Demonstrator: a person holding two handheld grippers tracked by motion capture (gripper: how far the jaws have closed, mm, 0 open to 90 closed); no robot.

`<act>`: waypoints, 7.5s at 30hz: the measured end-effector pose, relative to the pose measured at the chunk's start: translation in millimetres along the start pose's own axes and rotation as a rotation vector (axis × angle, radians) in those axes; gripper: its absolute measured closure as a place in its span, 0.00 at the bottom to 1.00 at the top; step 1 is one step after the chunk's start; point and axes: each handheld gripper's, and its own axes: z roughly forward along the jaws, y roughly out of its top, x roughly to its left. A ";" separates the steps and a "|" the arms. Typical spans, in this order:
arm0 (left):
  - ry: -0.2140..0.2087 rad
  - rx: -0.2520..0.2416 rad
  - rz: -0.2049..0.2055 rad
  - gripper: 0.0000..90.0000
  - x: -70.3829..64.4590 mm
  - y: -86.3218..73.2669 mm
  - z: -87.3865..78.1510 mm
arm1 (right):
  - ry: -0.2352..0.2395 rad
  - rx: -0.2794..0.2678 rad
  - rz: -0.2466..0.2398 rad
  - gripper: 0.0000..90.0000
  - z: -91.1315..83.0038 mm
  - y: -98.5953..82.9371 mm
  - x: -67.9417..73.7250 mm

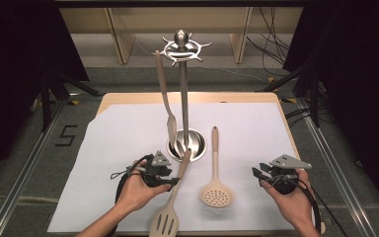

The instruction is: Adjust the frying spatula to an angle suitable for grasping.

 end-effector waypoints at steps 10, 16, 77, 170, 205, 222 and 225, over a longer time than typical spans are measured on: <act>-0.032 0.093 -0.022 0.63 -3.8 -2.5 12.1 | 0.001 0.009 0.006 0.72 -1.3 -2.0 0.9; -0.051 0.139 -0.016 0.62 -4.8 -4.0 13.9 | 0.003 0.004 -0.011 0.72 -2.7 -3.6 2.2; -0.039 0.375 0.161 0.74 -13.6 10.4 35.5 | 0.002 0.009 0.007 0.71 -5.7 -6.3 0.4; 0.177 -0.521 -0.131 0.86 -12.9 29.0 -85.7 | -0.002 -0.021 0.030 0.72 -6.6 -4.8 1.9; 0.233 -0.602 -0.092 0.87 -11.3 63.1 -109.7 | -0.004 -0.019 0.026 0.72 -6.8 -4.9 1.9; 0.246 -0.608 -0.089 0.87 -8.4 77.7 -111.5 | 0.000 -0.021 0.029 0.72 -6.8 -4.9 1.8; 0.245 -0.608 -0.088 0.87 -8.6 79.0 -111.5 | 0.000 -0.020 0.029 0.72 -6.4 -4.7 2.0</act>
